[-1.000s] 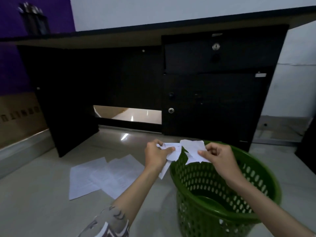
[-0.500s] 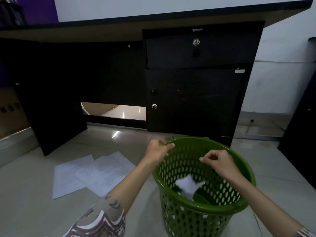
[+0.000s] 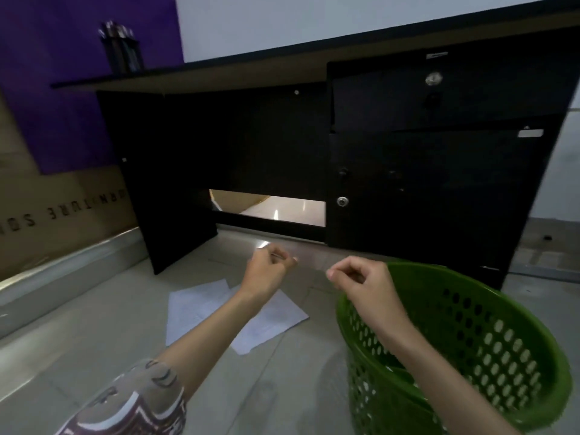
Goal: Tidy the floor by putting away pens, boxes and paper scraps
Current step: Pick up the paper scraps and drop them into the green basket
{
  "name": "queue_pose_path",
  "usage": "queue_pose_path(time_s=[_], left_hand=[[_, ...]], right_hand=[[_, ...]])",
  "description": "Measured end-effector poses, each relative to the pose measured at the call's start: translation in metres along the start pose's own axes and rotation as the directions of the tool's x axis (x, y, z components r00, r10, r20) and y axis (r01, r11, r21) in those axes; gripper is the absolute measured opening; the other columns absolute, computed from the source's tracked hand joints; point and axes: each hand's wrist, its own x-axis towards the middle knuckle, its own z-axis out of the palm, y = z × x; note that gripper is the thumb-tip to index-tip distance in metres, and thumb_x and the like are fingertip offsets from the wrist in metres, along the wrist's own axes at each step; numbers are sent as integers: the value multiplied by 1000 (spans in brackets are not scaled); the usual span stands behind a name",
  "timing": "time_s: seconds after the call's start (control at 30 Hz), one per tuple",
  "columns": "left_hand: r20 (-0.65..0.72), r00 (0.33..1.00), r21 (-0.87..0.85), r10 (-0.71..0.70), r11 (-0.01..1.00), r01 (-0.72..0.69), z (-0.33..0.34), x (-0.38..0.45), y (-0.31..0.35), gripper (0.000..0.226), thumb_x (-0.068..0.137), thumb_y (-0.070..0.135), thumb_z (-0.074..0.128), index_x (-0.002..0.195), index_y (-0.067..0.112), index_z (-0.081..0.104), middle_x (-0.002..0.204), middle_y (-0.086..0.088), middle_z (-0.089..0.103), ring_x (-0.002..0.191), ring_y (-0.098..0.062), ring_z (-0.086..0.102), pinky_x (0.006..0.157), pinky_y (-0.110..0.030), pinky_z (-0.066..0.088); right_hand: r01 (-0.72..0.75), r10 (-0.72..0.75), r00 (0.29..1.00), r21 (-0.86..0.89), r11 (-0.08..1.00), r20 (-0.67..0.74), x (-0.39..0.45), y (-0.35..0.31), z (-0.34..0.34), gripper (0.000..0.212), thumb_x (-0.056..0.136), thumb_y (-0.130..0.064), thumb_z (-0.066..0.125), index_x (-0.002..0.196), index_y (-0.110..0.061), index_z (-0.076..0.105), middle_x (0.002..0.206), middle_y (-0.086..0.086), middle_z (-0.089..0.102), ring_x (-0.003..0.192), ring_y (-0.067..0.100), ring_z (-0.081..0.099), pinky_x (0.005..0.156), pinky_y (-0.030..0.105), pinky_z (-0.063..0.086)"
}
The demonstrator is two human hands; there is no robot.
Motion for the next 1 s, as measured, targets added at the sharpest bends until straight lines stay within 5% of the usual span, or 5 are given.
queue_pose_path(time_s=[0.27, 0.47, 0.6, 0.73, 1.0], left_hand=[[-151, 986, 187, -69, 978, 97, -124, -41, -54, 12, 84, 20, 65, 89, 10, 60, 82, -7, 62, 78, -18, 56, 70, -29, 43], [-405, 894, 274, -190, 908, 317, -219, -131, -105, 23, 86, 29, 62, 97, 10, 60, 86, -3, 62, 77, -16, 55, 64, -23, 42], [-573, 771, 204, -278, 862, 463, -267, -211, -134, 24, 87, 32, 61, 100, 13, 57, 96, -2, 64, 89, -17, 62, 70, -23, 47], [-694, 637, 145, -336, 801, 581, -296, -293, -141, 27, 88, 34, 58, 106, 14, 56, 101, 0, 62, 93, -13, 60, 70, -17, 45], [-910, 242, -37, -336, 647, 762, -314, -484, -132, 22, 87, 34, 59, 101, 17, 54, 95, 2, 59, 85, -8, 56, 65, -16, 42]], right_hand=[[-22, -38, 954, 195, 981, 297, 7, -16, 132, 16, 82, -6, 63, 66, -10, 64, 54, -10, 58, 53, -4, 51, 55, 12, 38], [-48, -92, 814, 225, 973, 574, -21, -45, 240, 18, 83, -11, 63, 65, -14, 61, 61, -5, 59, 61, 6, 54, 61, 20, 42], [-56, -144, 680, 246, 968, 719, -66, -65, 304, 14, 83, -11, 63, 69, -11, 63, 62, -2, 59, 61, 7, 53, 54, 13, 41], [-61, -203, 531, 277, 959, 823, -120, -80, 347, 13, 82, -10, 63, 71, -5, 65, 61, -4, 59, 60, 8, 52, 61, 23, 42], [-37, -358, 150, 367, 930, 922, -255, -132, 406, 21, 83, -7, 61, 64, -16, 61, 63, -6, 60, 61, 5, 54, 60, 18, 40]])
